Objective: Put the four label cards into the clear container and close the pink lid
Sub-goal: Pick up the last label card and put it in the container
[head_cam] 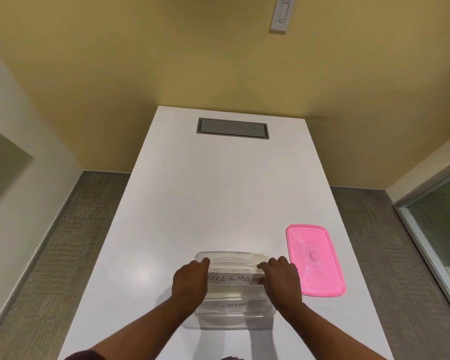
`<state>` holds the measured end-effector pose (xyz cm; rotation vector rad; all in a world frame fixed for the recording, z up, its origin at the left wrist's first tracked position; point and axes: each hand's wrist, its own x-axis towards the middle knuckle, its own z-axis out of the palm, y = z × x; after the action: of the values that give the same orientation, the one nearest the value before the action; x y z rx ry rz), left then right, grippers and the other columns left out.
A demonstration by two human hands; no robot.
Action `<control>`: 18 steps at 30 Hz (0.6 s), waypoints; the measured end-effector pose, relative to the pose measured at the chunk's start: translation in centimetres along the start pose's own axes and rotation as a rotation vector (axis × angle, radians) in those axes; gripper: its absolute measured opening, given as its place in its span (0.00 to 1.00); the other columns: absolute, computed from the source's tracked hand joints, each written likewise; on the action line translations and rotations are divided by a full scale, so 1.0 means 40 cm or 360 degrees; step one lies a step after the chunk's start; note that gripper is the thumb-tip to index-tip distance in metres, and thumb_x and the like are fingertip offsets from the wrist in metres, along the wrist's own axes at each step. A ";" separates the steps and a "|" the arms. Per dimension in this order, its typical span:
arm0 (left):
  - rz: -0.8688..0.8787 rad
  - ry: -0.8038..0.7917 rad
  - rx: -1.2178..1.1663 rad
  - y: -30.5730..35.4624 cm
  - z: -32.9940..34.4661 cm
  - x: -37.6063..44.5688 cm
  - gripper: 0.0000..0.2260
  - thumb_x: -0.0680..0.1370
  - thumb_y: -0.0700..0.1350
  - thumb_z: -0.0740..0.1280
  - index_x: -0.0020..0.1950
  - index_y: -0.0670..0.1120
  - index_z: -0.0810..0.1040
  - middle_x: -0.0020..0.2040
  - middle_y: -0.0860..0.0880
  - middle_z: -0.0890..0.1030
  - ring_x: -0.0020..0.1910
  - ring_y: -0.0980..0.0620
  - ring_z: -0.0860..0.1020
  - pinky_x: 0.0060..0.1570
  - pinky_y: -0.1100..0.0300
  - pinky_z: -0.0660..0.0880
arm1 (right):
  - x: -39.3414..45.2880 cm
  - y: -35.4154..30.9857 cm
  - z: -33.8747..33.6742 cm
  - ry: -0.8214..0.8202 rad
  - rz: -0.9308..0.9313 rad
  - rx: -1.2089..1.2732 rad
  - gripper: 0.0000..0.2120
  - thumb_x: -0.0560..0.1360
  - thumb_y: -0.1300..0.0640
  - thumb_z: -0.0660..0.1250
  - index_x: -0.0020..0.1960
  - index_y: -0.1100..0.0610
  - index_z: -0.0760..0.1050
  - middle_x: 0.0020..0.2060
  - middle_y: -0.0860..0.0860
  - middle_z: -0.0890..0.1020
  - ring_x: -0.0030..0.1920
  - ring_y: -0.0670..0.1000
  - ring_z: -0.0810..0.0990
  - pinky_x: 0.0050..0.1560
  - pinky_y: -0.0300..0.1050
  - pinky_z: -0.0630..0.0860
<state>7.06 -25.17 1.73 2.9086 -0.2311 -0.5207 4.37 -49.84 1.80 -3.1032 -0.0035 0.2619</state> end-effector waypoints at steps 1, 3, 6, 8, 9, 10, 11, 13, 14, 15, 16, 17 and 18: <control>-0.0019 -0.0020 0.0006 0.008 0.004 0.000 0.17 0.79 0.44 0.60 0.68 0.50 0.69 0.55 0.46 0.81 0.53 0.43 0.81 0.49 0.52 0.77 | 0.001 -0.003 0.005 0.0010 -0.0005 -0.0034 0.15 0.58 0.52 0.85 0.42 0.48 0.85 0.32 0.47 0.83 0.36 0.55 0.81 0.34 0.48 0.73; -0.0069 -0.0077 0.0000 0.029 0.013 -0.001 0.18 0.80 0.46 0.60 0.69 0.47 0.67 0.58 0.44 0.79 0.54 0.43 0.81 0.51 0.52 0.77 | 0.004 -0.008 0.015 0.0002 -0.0004 -0.0122 0.12 0.59 0.55 0.83 0.40 0.48 0.84 0.31 0.47 0.82 0.35 0.55 0.80 0.34 0.48 0.72; -0.0142 -0.0196 0.0057 0.057 0.028 0.002 0.25 0.79 0.49 0.63 0.74 0.45 0.62 0.64 0.41 0.73 0.57 0.43 0.80 0.52 0.52 0.77 | 0.005 -0.016 0.030 -0.0084 -0.0011 -0.0244 0.10 0.62 0.60 0.80 0.38 0.50 0.81 0.31 0.49 0.80 0.34 0.55 0.80 0.35 0.48 0.72; -0.0163 -0.0209 0.0146 0.065 0.036 0.008 0.30 0.78 0.46 0.65 0.77 0.45 0.58 0.67 0.40 0.71 0.58 0.43 0.80 0.52 0.52 0.78 | 0.009 -0.019 0.032 -0.0128 -0.0043 -0.0293 0.11 0.61 0.61 0.80 0.36 0.51 0.80 0.29 0.49 0.79 0.32 0.55 0.79 0.34 0.47 0.72; -0.0155 -0.0201 0.0199 0.065 0.038 0.011 0.31 0.77 0.43 0.66 0.78 0.44 0.57 0.67 0.39 0.70 0.58 0.44 0.80 0.52 0.53 0.78 | 0.013 -0.020 0.030 -0.0141 -0.0057 -0.0308 0.12 0.59 0.61 0.81 0.35 0.51 0.80 0.28 0.50 0.79 0.31 0.55 0.79 0.32 0.47 0.72; -0.0142 -0.0192 0.0244 0.065 0.039 0.013 0.31 0.77 0.40 0.65 0.78 0.44 0.57 0.66 0.39 0.71 0.57 0.44 0.80 0.52 0.53 0.78 | 0.018 -0.020 0.027 -0.0142 -0.0079 -0.0324 0.13 0.57 0.61 0.82 0.33 0.51 0.79 0.27 0.50 0.78 0.29 0.54 0.78 0.31 0.47 0.72; -0.0129 -0.0184 0.0275 0.064 0.041 0.017 0.30 0.77 0.38 0.65 0.77 0.44 0.58 0.65 0.39 0.72 0.56 0.44 0.80 0.51 0.53 0.78 | 0.022 -0.020 0.027 -0.0156 -0.0090 -0.0341 0.14 0.55 0.61 0.82 0.32 0.52 0.79 0.26 0.50 0.77 0.28 0.54 0.77 0.29 0.47 0.71; -0.0110 -0.0179 0.0298 0.064 0.038 0.028 0.27 0.77 0.37 0.64 0.75 0.44 0.62 0.62 0.41 0.74 0.54 0.44 0.81 0.49 0.53 0.78 | 0.030 -0.020 0.023 -0.0219 -0.0078 -0.0373 0.14 0.55 0.60 0.83 0.30 0.52 0.78 0.25 0.50 0.77 0.27 0.54 0.78 0.29 0.47 0.72; -0.0109 -0.0177 0.0294 0.064 0.032 0.035 0.24 0.76 0.36 0.65 0.72 0.45 0.65 0.59 0.42 0.76 0.53 0.44 0.82 0.46 0.54 0.77 | 0.034 -0.020 0.022 -0.0274 -0.0079 -0.0402 0.11 0.58 0.59 0.82 0.32 0.52 0.79 0.27 0.51 0.79 0.29 0.54 0.79 0.31 0.47 0.73; -0.0111 -0.0181 0.0279 0.064 0.023 0.043 0.22 0.76 0.35 0.65 0.69 0.46 0.69 0.57 0.44 0.78 0.51 0.44 0.82 0.44 0.54 0.76 | 0.037 -0.022 0.019 -0.0342 -0.0086 -0.0427 0.07 0.64 0.59 0.79 0.36 0.53 0.80 0.31 0.52 0.81 0.34 0.55 0.81 0.35 0.48 0.74; -0.0107 -0.0198 0.0268 0.063 0.014 0.051 0.21 0.75 0.34 0.65 0.66 0.46 0.71 0.55 0.45 0.80 0.51 0.44 0.83 0.42 0.55 0.74 | 0.042 -0.026 0.017 -0.0362 -0.0124 -0.0431 0.03 0.70 0.60 0.73 0.41 0.54 0.81 0.36 0.53 0.83 0.39 0.57 0.82 0.40 0.49 0.74; -0.0094 -0.0220 0.0266 0.063 0.006 0.060 0.20 0.75 0.34 0.64 0.65 0.47 0.72 0.53 0.46 0.81 0.51 0.44 0.83 0.42 0.55 0.73 | 0.050 -0.029 0.020 -0.0368 -0.0145 -0.0422 0.05 0.74 0.63 0.68 0.45 0.55 0.81 0.41 0.54 0.83 0.44 0.58 0.82 0.43 0.49 0.72; -0.0070 -0.0237 0.0284 0.064 -0.002 0.069 0.19 0.76 0.34 0.64 0.65 0.47 0.72 0.53 0.46 0.81 0.51 0.44 0.83 0.43 0.55 0.74 | 0.057 -0.030 0.022 -0.0352 -0.0167 -0.0424 0.08 0.75 0.64 0.64 0.48 0.56 0.80 0.44 0.55 0.83 0.47 0.59 0.82 0.45 0.49 0.69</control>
<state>9.33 -28.14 1.39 3.0551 -0.2463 -0.7629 6.47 -48.61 0.59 -3.3000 -0.2228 0.6500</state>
